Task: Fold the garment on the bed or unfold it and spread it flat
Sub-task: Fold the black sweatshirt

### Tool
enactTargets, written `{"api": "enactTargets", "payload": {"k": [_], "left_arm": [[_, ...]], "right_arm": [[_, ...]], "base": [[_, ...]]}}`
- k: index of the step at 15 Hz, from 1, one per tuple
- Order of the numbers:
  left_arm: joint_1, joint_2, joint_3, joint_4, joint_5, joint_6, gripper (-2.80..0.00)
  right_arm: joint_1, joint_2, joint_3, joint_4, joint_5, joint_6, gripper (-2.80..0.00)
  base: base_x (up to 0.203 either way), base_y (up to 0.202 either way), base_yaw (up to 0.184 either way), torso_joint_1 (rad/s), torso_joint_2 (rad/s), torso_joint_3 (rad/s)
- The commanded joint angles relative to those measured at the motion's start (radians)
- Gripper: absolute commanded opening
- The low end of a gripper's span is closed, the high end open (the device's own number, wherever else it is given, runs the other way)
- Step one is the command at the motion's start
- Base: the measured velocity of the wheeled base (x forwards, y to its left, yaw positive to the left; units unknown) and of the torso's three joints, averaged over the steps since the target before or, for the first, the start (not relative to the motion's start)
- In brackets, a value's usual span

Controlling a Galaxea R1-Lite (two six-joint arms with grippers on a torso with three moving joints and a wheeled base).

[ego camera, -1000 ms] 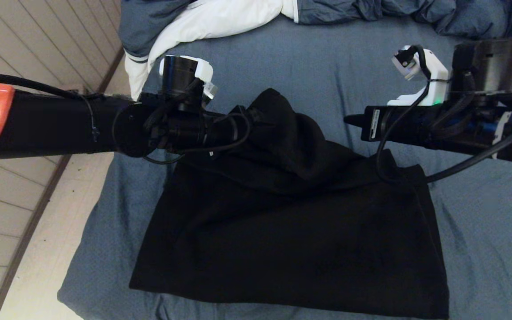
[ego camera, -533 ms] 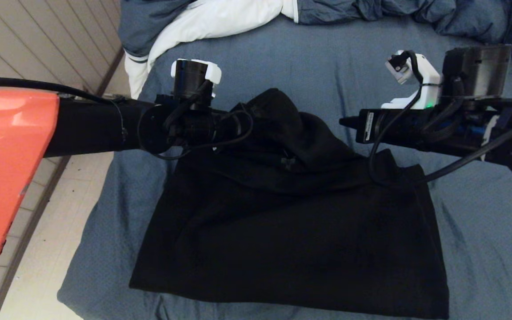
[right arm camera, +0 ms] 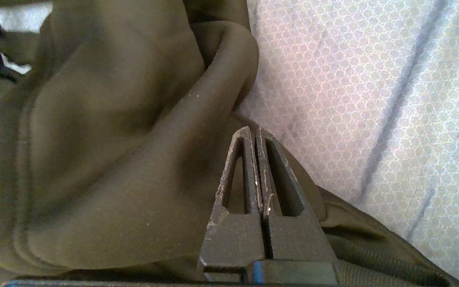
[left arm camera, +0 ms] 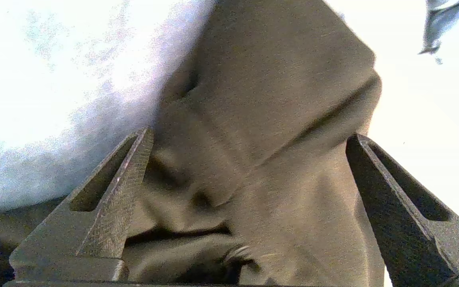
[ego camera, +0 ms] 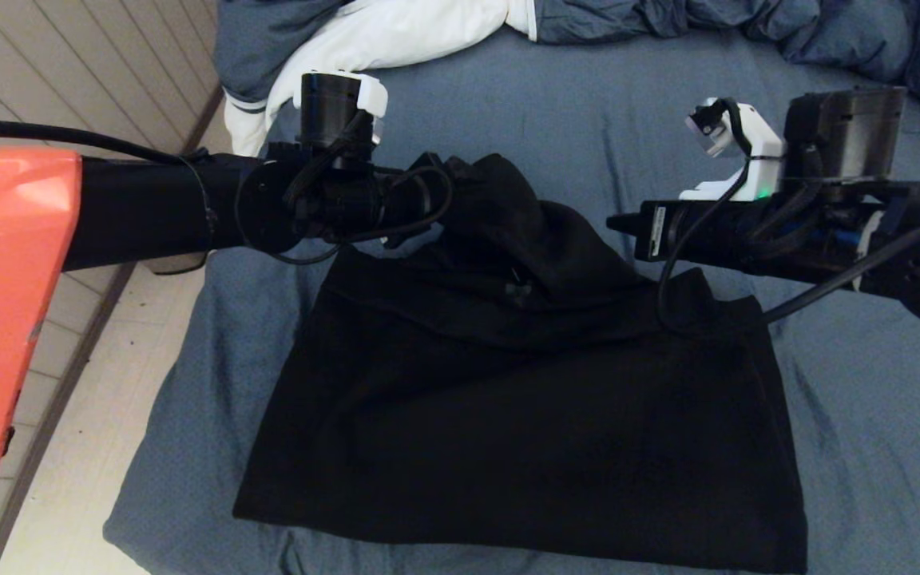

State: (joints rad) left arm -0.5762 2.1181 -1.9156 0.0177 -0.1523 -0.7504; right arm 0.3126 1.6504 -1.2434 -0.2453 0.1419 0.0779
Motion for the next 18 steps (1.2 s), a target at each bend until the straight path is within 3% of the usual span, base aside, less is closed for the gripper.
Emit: {"api": "enactTargets", "payload": {"k": [1, 11, 18], "left_arm": [[-0.005, 0.020, -0.014, 0.009, 0.000, -0.003, -2.80], [-0.021, -0.022, 0.006, 0.025, 0.002, -0.009, -2.80], [-0.139, -0.194, 0.185, 0.092, 0.041, -0.018, -2.80]], "right_arm": [[0.000, -0.004, 0.001, -0.003, 0.002, 0.000, -2.80], [-0.001, -0.004, 0.002, -0.014, 0.001, 0.000, -2.80], [-0.003, -0.009, 0.001, -0.015, 0.002, 0.000, -2.80]], "base": [[0.000, 0.000, 0.000, 0.000, 0.00, 0.000], [0.000, 0.000, 0.000, 0.000, 0.00, 0.000], [0.000, 0.000, 0.000, 0.000, 0.00, 0.000]]}}
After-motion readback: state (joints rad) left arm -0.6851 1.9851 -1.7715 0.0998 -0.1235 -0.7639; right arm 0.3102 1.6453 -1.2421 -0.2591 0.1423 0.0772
